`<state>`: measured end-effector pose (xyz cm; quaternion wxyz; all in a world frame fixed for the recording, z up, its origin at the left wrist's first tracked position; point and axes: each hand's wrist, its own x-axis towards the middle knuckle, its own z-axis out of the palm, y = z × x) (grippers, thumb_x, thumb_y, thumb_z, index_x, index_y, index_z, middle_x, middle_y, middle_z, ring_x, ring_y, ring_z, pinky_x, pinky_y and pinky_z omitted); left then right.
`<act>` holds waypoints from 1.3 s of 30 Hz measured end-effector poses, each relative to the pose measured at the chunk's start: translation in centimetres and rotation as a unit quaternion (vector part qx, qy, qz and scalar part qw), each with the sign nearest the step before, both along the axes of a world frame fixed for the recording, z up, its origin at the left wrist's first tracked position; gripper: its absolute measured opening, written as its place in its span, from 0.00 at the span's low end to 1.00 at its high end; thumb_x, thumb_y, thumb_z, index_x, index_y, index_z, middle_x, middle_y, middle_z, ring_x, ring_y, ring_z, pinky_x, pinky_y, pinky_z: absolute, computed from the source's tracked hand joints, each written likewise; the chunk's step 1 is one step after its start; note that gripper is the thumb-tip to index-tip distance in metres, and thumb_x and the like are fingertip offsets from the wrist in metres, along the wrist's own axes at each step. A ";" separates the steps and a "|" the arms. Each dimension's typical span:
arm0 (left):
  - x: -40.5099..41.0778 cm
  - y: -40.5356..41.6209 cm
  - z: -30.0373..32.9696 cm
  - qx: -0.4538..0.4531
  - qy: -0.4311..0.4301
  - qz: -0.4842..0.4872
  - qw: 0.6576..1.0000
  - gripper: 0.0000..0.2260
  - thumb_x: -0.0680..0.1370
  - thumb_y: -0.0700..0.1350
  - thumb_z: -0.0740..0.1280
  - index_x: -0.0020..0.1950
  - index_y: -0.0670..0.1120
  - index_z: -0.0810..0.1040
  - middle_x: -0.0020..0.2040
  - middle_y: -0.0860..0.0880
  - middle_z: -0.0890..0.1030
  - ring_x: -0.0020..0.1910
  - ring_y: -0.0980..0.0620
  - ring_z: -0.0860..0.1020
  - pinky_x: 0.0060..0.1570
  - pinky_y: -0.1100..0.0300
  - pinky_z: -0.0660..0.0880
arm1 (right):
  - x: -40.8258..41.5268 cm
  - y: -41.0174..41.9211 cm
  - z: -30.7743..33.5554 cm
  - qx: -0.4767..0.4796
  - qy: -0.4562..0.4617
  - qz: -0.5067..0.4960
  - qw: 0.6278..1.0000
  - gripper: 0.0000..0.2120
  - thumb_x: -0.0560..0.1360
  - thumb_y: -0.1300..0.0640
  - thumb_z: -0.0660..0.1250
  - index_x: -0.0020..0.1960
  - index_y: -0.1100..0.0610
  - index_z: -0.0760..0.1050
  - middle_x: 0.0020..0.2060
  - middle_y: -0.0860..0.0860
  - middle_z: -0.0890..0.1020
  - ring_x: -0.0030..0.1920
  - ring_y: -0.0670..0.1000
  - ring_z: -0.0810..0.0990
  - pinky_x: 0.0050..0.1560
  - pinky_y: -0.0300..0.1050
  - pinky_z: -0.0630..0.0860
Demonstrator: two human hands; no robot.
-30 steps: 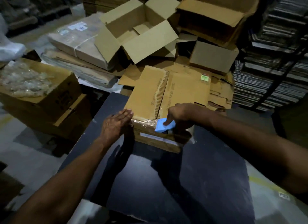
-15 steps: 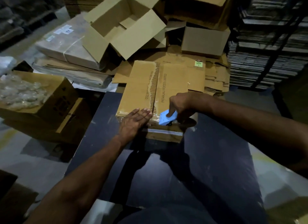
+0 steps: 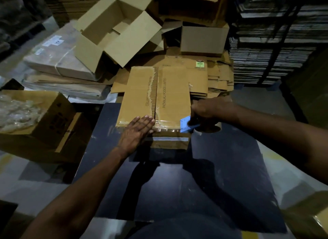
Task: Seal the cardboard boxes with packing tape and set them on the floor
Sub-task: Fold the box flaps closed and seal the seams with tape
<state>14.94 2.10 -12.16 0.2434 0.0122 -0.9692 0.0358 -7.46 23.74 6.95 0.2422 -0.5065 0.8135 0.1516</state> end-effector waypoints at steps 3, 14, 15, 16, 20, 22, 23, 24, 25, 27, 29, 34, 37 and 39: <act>-0.5 2.8 1.9 -0.003 -0.003 0.045 0.999 0.29 0.82 0.59 0.64 0.76 0.41 0.73 0.74 0.42 0.75 0.75 0.44 0.73 0.74 0.42 0.68 | -0.4 0.0 -0.2 0.000 0.002 -0.002 1.000 0.16 0.78 0.40 0.69 0.55 0.52 0.83 0.42 0.48 0.79 0.44 0.51 0.80 0.48 0.49 0.80; -6.7 7.5 0.2 0.040 -0.005 -0.026 0.999 0.20 0.81 0.45 0.67 0.72 0.41 0.78 0.71 0.41 0.79 0.68 0.42 0.79 0.75 0.53 0.61 | -1.9 1.6 -0.5 0.004 -0.032 0.007 0.999 0.21 0.78 0.44 0.70 0.66 0.55 0.78 0.62 0.52 0.79 0.60 0.55 0.79 0.60 0.51 0.77; -6.8 7.4 0.0 0.039 -0.005 -0.027 0.999 0.21 0.80 0.43 0.69 0.73 0.41 0.77 0.71 0.41 0.78 0.69 0.42 0.79 0.75 0.53 0.61 | -2.4 2.2 -0.6 -0.008 -0.042 0.018 0.999 0.20 0.79 0.47 0.70 0.67 0.55 0.78 0.63 0.52 0.79 0.61 0.55 0.79 0.62 0.51 0.77; -6.9 7.3 0.0 0.035 -0.004 -0.027 0.999 0.20 0.80 0.42 0.69 0.73 0.41 0.77 0.71 0.41 0.79 0.68 0.42 0.79 0.74 0.53 0.62 | -2.7 3.1 -0.5 -0.003 -0.041 0.039 0.998 0.19 0.79 0.50 0.70 0.68 0.54 0.78 0.64 0.51 0.79 0.62 0.54 0.79 0.63 0.50 0.76; -6.7 7.4 0.0 0.039 0.003 -0.026 0.999 0.19 0.83 0.48 0.62 0.71 0.41 0.79 0.69 0.41 0.80 0.67 0.42 0.80 0.72 0.50 0.67 | -5.4 7.1 -2.1 -0.057 -0.072 0.032 0.995 0.18 0.71 0.42 0.73 0.61 0.40 0.82 0.52 0.43 0.84 0.50 0.50 0.83 0.51 0.50 0.81; -6.6 7.6 0.1 0.036 0.005 -0.018 0.999 0.21 0.86 0.52 0.58 0.71 0.41 0.79 0.69 0.41 0.80 0.67 0.43 0.80 0.71 0.50 0.70 | -6.8 8.7 -2.6 -0.050 -0.089 0.017 0.995 0.17 0.75 0.50 0.74 0.62 0.39 0.81 0.48 0.42 0.82 0.46 0.46 0.82 0.50 0.49 0.82; -6.7 7.7 0.2 0.034 0.003 -0.013 0.999 0.22 0.87 0.53 0.56 0.71 0.42 0.79 0.69 0.42 0.80 0.67 0.44 0.80 0.70 0.50 0.71 | -7.2 9.4 -2.6 -0.049 -0.093 -0.003 0.995 0.18 0.76 0.54 0.74 0.63 0.38 0.81 0.48 0.42 0.82 0.45 0.46 0.82 0.51 0.50 0.82; -6.7 7.7 0.3 0.036 -0.003 -0.010 0.999 0.22 0.87 0.54 0.55 0.71 0.42 0.79 0.69 0.42 0.80 0.68 0.44 0.79 0.70 0.50 0.72 | -7.3 10.1 -2.2 -0.049 -0.087 -0.014 0.995 0.19 0.76 0.56 0.74 0.62 0.36 0.81 0.47 0.41 0.81 0.45 0.47 0.82 0.51 0.52 0.83; -6.7 7.7 0.4 0.039 -0.011 -0.009 0.999 0.22 0.87 0.54 0.56 0.72 0.43 0.78 0.70 0.43 0.79 0.69 0.45 0.78 0.71 0.50 0.71 | -7.6 10.5 -2.5 -0.055 -0.090 -0.021 0.994 0.21 0.76 0.57 0.74 0.62 0.35 0.81 0.47 0.42 0.81 0.44 0.48 0.82 0.50 0.53 0.83; -6.5 7.5 0.4 0.038 -0.029 -0.013 0.999 0.20 0.86 0.52 0.59 0.73 0.43 0.77 0.72 0.43 0.78 0.71 0.45 0.76 0.74 0.51 0.68 | -7.4 11.3 -2.8 -0.066 -0.097 -0.033 0.993 0.20 0.77 0.59 0.73 0.63 0.39 0.81 0.49 0.45 0.80 0.47 0.51 0.81 0.50 0.52 0.82; -6.3 7.4 0.6 0.030 -0.041 -0.021 0.998 0.20 0.86 0.51 0.60 0.75 0.43 0.76 0.73 0.43 0.76 0.73 0.46 0.75 0.76 0.53 0.64 | -6.7 11.3 -3.9 -0.066 -0.095 -0.040 0.992 0.16 0.79 0.56 0.72 0.64 0.42 0.81 0.51 0.48 0.80 0.50 0.53 0.81 0.49 0.48 0.79; -6.1 7.7 1.2 0.032 -0.063 -0.028 0.997 0.21 0.87 0.51 0.58 0.76 0.43 0.74 0.74 0.43 0.75 0.74 0.46 0.73 0.77 0.51 0.65 | -5.2 10.8 -6.4 -0.059 -0.097 -0.088 0.990 0.27 0.72 0.66 0.75 0.65 0.43 0.79 0.47 0.46 0.77 0.38 0.46 0.77 0.35 0.36 0.73; -6.1 7.8 1.7 0.046 -0.079 -0.033 0.995 0.21 0.87 0.51 0.56 0.77 0.42 0.73 0.75 0.42 0.75 0.75 0.45 0.72 0.76 0.49 0.66 | -5.5 10.1 -7.0 -0.067 -0.128 -0.091 0.985 0.28 0.70 0.69 0.72 0.66 0.48 0.81 0.45 0.46 0.79 0.37 0.46 0.79 0.32 0.35 0.76; -6.2 7.8 2.0 0.049 -0.092 -0.035 0.994 0.21 0.87 0.50 0.57 0.77 0.42 0.73 0.75 0.42 0.74 0.75 0.45 0.72 0.77 0.49 0.66 | -5.3 9.8 -7.2 -0.071 -0.124 -0.084 0.986 0.28 0.70 0.68 0.72 0.66 0.46 0.80 0.52 0.47 0.81 0.40 0.48 0.80 0.37 0.38 0.80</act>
